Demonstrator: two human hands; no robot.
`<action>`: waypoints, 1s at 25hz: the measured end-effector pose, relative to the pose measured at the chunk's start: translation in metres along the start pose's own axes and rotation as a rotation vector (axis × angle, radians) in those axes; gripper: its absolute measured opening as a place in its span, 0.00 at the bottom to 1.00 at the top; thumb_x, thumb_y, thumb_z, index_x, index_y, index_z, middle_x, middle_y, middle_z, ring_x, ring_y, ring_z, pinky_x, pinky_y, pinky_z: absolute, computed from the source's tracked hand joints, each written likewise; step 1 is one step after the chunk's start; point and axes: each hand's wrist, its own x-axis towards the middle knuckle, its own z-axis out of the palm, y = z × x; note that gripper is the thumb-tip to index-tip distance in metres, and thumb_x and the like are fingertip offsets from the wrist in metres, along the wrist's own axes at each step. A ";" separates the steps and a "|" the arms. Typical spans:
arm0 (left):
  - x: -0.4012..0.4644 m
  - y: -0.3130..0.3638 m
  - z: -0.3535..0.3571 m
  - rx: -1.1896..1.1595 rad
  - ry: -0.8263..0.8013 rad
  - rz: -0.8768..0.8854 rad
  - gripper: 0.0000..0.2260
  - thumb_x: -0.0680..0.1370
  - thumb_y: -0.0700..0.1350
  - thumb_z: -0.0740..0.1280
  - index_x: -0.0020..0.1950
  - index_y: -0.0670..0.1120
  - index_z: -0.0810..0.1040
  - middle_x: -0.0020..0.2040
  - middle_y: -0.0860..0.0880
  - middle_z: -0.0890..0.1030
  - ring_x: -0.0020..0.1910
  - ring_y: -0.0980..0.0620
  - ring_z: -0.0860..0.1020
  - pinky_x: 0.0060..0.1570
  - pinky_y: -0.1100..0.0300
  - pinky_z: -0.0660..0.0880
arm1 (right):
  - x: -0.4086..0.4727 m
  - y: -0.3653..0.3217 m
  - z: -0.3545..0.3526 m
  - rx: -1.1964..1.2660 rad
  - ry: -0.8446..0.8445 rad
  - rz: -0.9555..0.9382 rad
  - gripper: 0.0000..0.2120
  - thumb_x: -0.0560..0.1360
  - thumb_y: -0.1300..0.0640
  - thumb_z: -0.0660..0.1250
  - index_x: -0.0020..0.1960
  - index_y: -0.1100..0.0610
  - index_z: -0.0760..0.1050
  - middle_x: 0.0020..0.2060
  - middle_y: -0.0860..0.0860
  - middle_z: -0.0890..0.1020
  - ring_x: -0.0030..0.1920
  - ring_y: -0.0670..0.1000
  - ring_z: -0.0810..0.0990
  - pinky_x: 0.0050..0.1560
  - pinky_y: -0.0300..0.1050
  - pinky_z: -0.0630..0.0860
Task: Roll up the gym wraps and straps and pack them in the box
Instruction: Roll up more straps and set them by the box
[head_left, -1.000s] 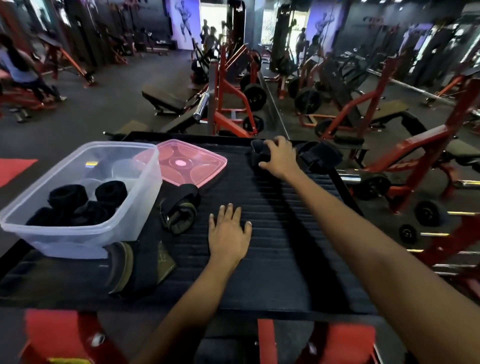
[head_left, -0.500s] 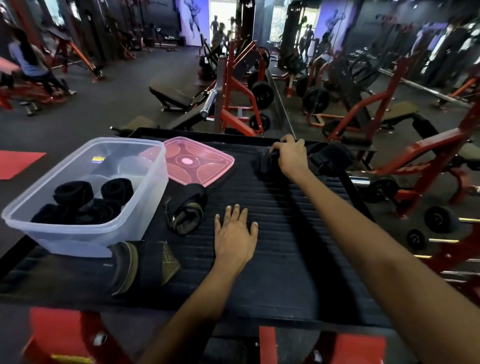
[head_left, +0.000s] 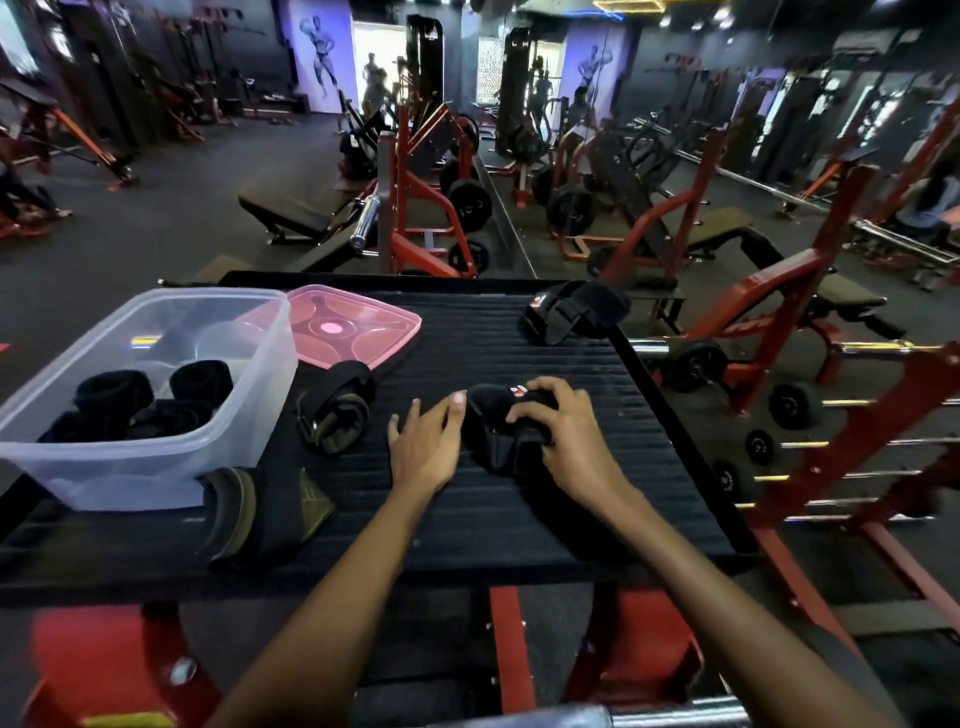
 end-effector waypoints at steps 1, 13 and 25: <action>-0.001 0.000 0.000 0.034 -0.015 0.005 0.23 0.81 0.58 0.45 0.72 0.54 0.66 0.73 0.46 0.67 0.77 0.49 0.55 0.75 0.48 0.45 | -0.003 -0.001 -0.008 0.024 -0.107 -0.017 0.24 0.67 0.72 0.62 0.57 0.50 0.78 0.68 0.51 0.66 0.62 0.56 0.65 0.67 0.51 0.65; 0.012 -0.012 0.014 0.314 0.126 0.030 0.19 0.80 0.50 0.55 0.71 0.51 0.67 0.75 0.47 0.63 0.76 0.48 0.56 0.74 0.47 0.51 | 0.156 0.073 0.007 0.074 -0.046 0.384 0.26 0.73 0.51 0.69 0.66 0.62 0.69 0.65 0.61 0.72 0.65 0.59 0.70 0.64 0.47 0.66; 0.015 -0.013 0.019 0.325 0.122 0.000 0.21 0.80 0.51 0.54 0.74 0.52 0.63 0.77 0.48 0.59 0.77 0.48 0.52 0.75 0.46 0.47 | 0.224 0.126 0.060 -0.488 -0.183 0.323 0.23 0.76 0.48 0.64 0.67 0.57 0.69 0.64 0.64 0.74 0.70 0.66 0.63 0.70 0.63 0.55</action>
